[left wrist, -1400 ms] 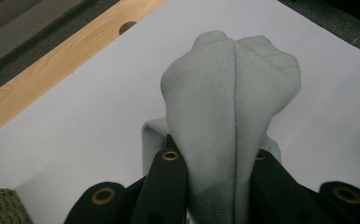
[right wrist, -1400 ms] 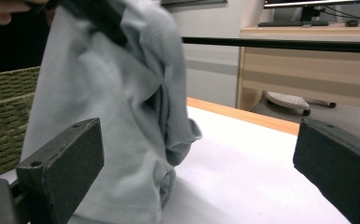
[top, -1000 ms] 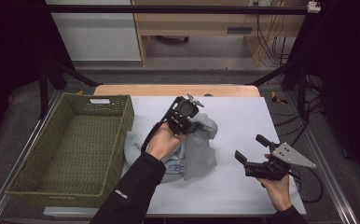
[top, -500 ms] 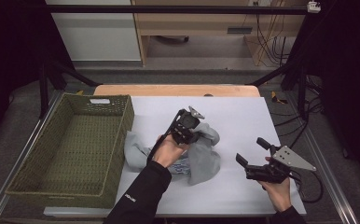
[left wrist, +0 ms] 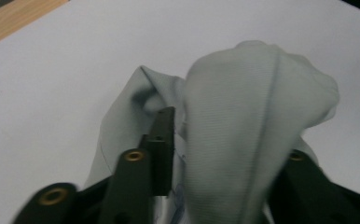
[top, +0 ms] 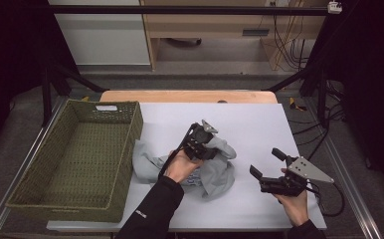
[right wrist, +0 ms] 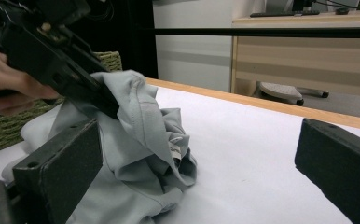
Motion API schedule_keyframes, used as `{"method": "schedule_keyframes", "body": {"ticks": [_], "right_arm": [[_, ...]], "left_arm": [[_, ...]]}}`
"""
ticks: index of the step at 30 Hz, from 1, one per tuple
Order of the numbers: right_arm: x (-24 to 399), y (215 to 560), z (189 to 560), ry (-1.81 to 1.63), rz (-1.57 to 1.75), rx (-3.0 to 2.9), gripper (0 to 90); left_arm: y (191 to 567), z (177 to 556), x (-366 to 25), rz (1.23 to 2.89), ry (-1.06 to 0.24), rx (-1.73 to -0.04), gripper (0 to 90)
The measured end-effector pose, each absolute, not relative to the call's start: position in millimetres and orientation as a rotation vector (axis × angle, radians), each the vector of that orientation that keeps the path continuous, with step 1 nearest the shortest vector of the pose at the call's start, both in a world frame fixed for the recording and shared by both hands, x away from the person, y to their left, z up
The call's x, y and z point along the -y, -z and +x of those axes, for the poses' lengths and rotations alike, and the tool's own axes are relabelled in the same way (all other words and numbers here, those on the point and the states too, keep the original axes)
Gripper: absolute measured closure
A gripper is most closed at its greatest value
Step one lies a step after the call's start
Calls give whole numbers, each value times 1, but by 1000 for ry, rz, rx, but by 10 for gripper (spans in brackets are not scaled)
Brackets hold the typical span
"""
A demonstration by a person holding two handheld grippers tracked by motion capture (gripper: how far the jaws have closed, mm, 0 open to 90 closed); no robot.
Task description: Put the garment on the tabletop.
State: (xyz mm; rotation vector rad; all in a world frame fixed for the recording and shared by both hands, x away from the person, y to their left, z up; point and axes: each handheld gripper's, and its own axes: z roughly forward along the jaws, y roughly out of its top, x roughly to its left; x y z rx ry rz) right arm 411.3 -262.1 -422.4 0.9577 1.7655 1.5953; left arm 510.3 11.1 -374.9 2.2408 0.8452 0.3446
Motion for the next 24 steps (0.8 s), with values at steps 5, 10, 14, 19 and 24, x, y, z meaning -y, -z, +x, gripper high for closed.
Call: {"method": "schedule_keyframes", "body": {"ticks": [5,10,14,19,24], "right_arm": [[261,424,412,-1587,959,-1775,11],[260,424,413,-1586,969,-1774,9],[261,424,413,-1587,959,-1777,7],[261,423,412,-1590,972,-1774,5],[261,423,412,-1588,981,-1773,5]], "left_arm": [[359,500,-20,2157,-390,-818,203],[341,493,-31,2080,-401,-807,109],[333,485,-43,1993,-402,-784,90],[334,474,-56,1921,-414,-756,69],[347,456,-81,1815,-476,-724,62]]}}
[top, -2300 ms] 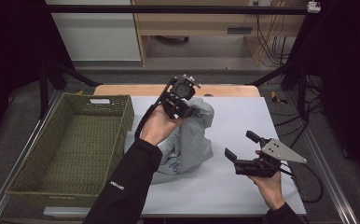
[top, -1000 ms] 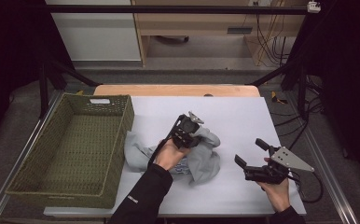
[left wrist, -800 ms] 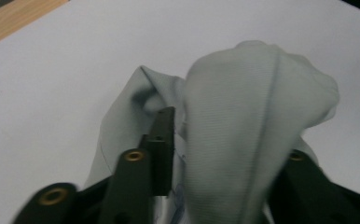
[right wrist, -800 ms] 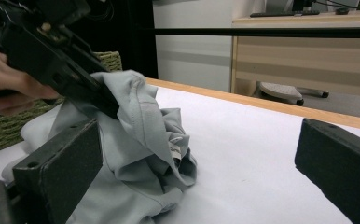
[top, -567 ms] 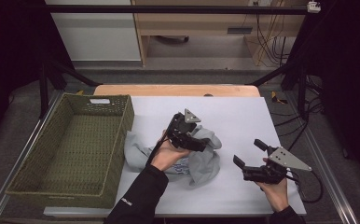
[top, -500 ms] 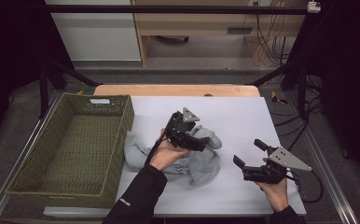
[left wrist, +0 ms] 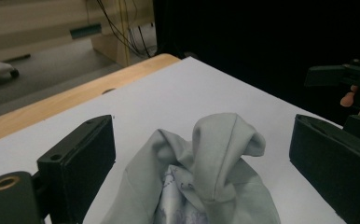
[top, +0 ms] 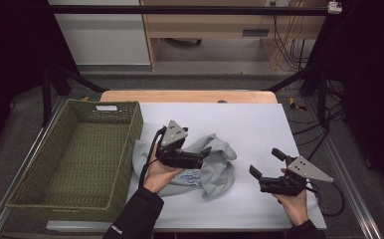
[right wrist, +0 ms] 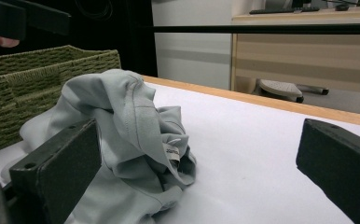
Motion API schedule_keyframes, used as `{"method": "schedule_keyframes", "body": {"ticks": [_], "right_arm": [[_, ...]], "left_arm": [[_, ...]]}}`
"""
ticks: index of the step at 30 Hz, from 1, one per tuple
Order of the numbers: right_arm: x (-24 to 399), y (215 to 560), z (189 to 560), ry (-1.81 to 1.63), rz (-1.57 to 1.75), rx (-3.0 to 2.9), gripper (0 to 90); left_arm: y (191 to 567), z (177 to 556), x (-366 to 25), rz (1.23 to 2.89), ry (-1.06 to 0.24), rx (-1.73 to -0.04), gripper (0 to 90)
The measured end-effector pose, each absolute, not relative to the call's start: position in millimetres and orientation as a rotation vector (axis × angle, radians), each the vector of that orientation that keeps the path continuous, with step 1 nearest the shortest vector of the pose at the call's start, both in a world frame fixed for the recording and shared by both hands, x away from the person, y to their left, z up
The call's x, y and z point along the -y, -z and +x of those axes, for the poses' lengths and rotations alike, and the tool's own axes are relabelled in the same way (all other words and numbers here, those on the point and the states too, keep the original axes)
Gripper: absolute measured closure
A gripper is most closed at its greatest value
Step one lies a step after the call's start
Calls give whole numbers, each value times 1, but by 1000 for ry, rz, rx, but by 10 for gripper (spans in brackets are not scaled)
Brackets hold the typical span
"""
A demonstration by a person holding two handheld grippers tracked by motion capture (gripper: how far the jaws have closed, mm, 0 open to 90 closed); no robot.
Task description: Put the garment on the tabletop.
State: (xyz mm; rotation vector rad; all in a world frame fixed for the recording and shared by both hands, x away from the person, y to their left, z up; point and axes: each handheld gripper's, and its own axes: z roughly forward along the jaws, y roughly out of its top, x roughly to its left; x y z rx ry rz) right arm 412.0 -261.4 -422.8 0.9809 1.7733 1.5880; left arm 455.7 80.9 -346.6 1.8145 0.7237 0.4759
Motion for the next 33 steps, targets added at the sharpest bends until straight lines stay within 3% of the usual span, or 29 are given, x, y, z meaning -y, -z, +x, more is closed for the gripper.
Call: {"method": "schedule_keyframes", "body": {"ticks": [15,33], "right_arm": [[263,424,413,-1593,982,-1769,5],[266,427,412,-1584,970,-1777,5]], "left_arm": [[393,430,-124,1681,-491,-763,52],[409,418,-152,1679,-507,-778,44]]}}
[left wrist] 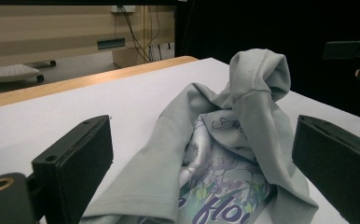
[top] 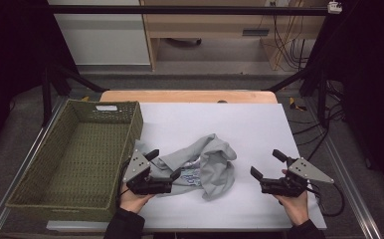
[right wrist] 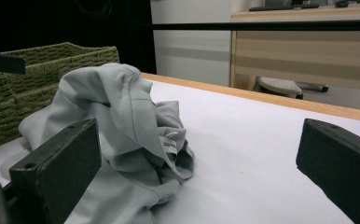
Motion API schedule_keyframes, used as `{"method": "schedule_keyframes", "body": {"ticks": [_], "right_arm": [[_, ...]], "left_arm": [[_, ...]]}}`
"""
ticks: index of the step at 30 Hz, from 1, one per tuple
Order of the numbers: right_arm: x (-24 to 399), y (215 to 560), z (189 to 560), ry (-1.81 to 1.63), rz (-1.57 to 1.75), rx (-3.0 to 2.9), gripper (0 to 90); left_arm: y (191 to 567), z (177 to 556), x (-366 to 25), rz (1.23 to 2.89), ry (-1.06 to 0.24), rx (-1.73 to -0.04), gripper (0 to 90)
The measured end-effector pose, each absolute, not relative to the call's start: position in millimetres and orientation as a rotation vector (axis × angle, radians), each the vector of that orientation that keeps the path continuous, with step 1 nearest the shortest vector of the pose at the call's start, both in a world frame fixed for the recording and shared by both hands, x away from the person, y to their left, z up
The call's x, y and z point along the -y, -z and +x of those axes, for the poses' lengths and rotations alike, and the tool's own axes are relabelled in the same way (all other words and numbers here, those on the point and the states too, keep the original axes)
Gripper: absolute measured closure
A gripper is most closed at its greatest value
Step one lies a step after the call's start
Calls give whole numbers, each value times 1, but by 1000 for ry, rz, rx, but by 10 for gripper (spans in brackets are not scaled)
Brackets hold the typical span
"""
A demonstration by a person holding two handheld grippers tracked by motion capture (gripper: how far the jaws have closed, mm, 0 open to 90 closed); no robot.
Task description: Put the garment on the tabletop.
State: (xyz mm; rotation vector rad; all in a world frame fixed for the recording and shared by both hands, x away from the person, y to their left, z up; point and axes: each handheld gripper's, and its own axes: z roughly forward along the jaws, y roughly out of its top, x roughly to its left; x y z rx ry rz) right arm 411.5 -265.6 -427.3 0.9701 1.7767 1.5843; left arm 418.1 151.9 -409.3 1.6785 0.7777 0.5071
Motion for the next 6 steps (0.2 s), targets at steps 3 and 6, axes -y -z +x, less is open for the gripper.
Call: {"method": "schedule_keyframes", "body": {"ticks": [3,6], "right_arm": [[266,428,411,-1588,979,-1774,5],[266,428,412,-1587,984,-1776,5]], "left_arm": [[410,418,-153,1680,-510,-775,43],[411,418,-153,1684,-513,-776,42]]}}
